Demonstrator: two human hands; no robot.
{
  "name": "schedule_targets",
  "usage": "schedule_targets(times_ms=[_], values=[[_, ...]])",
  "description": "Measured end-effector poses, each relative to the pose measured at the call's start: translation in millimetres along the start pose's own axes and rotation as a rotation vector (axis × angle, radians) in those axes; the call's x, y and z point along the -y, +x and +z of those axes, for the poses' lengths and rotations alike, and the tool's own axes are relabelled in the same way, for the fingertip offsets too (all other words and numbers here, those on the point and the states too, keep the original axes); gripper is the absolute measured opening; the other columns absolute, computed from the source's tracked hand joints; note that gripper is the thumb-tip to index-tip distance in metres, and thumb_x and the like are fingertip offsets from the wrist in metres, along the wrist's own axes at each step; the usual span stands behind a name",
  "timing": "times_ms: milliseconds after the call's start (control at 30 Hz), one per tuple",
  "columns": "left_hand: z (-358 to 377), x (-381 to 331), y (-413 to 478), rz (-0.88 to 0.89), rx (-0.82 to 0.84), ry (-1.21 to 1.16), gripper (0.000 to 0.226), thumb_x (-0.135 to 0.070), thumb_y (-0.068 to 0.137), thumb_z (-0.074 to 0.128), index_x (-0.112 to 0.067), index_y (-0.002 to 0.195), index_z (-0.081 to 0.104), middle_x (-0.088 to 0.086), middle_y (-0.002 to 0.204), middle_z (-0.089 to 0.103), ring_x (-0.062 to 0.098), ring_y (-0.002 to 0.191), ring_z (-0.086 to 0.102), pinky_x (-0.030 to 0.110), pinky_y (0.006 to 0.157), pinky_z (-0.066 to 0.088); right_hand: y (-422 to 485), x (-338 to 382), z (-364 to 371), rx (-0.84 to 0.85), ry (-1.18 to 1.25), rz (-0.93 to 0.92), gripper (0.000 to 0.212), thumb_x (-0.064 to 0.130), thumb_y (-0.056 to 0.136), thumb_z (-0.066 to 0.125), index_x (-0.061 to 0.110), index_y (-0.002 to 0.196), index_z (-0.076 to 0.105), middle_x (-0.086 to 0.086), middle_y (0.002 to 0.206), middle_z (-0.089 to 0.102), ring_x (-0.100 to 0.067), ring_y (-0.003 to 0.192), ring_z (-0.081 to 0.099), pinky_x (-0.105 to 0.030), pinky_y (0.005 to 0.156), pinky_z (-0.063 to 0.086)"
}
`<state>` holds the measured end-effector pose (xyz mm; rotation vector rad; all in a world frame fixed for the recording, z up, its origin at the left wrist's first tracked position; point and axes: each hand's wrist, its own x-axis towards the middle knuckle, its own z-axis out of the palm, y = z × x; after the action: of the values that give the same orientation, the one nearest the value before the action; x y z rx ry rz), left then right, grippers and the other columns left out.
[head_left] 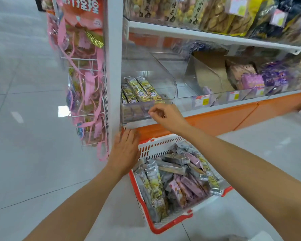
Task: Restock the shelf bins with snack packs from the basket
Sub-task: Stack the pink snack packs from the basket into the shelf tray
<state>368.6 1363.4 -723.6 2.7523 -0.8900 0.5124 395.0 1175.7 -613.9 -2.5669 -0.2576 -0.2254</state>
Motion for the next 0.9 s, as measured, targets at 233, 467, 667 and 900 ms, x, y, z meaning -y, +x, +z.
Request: schedule_targets(times_ms=[233,467,667,900], values=[[42.2,5.3,-46.4,-0.047,0.463,-0.023,0.080,-0.054,0.099,-0.003,-0.005,0.149,0.034,0.018,0.153,0.038,0.033,0.141,0.036,0.046,0.115,0.033,-67.9,-51.9,78.1,0.241,-0.046,0.215,0.023,0.022,0.094,0.060,0.017,0.116,0.062,0.000,0.090,0.064,-0.015,0.079,0.060,-0.035,0.076,0.053],[67.1,12.5,-66.0,-0.081,0.596,-0.052,0.064,-0.046,0.104,0.014,-0.015,0.157,-0.006,0.004,0.165,-0.009,0.022,0.151,-0.007,0.042,0.124,0.006,-104.1,-79.6,128.4,0.557,-0.149,0.287,0.054,0.031,0.096,0.059,0.021,0.146,0.042,-0.009,0.140,0.049,-0.026,0.116,0.055,-0.031,0.095,0.043],[67.1,11.6,-67.2,-0.090,0.599,-0.073,0.064,-0.046,0.104,0.014,-0.016,0.156,-0.007,0.003,0.164,-0.011,0.020,0.151,-0.009,0.041,0.124,0.006,-110.1,-91.2,141.2,0.527,-0.207,0.339,0.044,0.030,0.091,0.066,0.019,0.132,0.052,-0.007,0.141,0.041,-0.026,0.126,0.047,-0.033,0.097,0.041],[64.8,12.7,-66.8,-0.102,0.616,-0.100,0.064,-0.046,0.105,0.016,-0.017,0.156,-0.007,0.003,0.164,-0.011,0.021,0.151,-0.009,0.042,0.124,0.006,-113.8,-92.9,134.2,0.500,-0.019,0.339,0.026,0.018,0.085,0.073,0.017,0.103,0.053,0.004,0.093,0.056,-0.017,0.086,0.056,-0.027,0.074,0.045]])
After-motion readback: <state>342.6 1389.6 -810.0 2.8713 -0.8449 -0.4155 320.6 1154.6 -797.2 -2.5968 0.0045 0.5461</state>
